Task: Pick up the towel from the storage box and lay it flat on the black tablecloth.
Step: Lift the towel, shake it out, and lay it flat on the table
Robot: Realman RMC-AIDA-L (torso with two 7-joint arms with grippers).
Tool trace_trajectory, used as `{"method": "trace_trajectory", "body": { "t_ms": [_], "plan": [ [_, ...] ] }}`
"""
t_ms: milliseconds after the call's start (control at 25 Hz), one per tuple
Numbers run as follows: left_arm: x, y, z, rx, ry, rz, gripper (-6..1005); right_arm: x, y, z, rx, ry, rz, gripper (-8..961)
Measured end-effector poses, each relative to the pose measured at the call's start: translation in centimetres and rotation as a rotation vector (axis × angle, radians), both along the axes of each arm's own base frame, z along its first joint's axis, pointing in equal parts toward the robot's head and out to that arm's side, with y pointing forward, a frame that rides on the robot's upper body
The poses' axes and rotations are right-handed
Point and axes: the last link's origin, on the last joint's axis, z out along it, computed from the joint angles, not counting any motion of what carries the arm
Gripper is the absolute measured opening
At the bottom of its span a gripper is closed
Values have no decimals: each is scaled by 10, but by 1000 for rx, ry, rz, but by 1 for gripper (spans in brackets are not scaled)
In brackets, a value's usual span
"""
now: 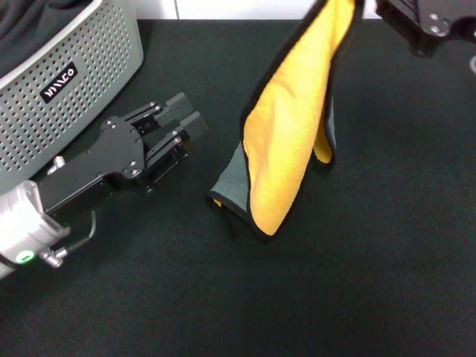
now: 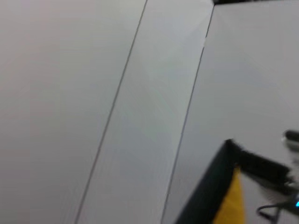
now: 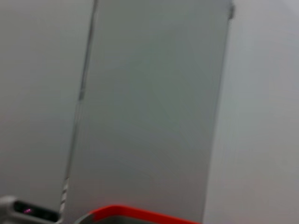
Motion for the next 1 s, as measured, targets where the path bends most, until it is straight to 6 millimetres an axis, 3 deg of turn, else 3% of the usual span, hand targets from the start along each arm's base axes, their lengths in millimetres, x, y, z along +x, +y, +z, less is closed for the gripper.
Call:
{"method": "trace_trajectory", "body": {
  "t_ms": [320,520,720,1000],
  "plan": [
    [6,26,-18,-24,160,-13,397,13,-6,28,11,-67,85,2],
    [13,43,-23,-66,288,-76,396,28,-8,30,-16,-126,51,3],
    [22,54,-21,-75,309,-117,396,49,-16,33,-52,-157,20,3],
    [42,59,-35,-131,367,-222,397,58,-23,42,-70,-123,20,2]
  ]
}}
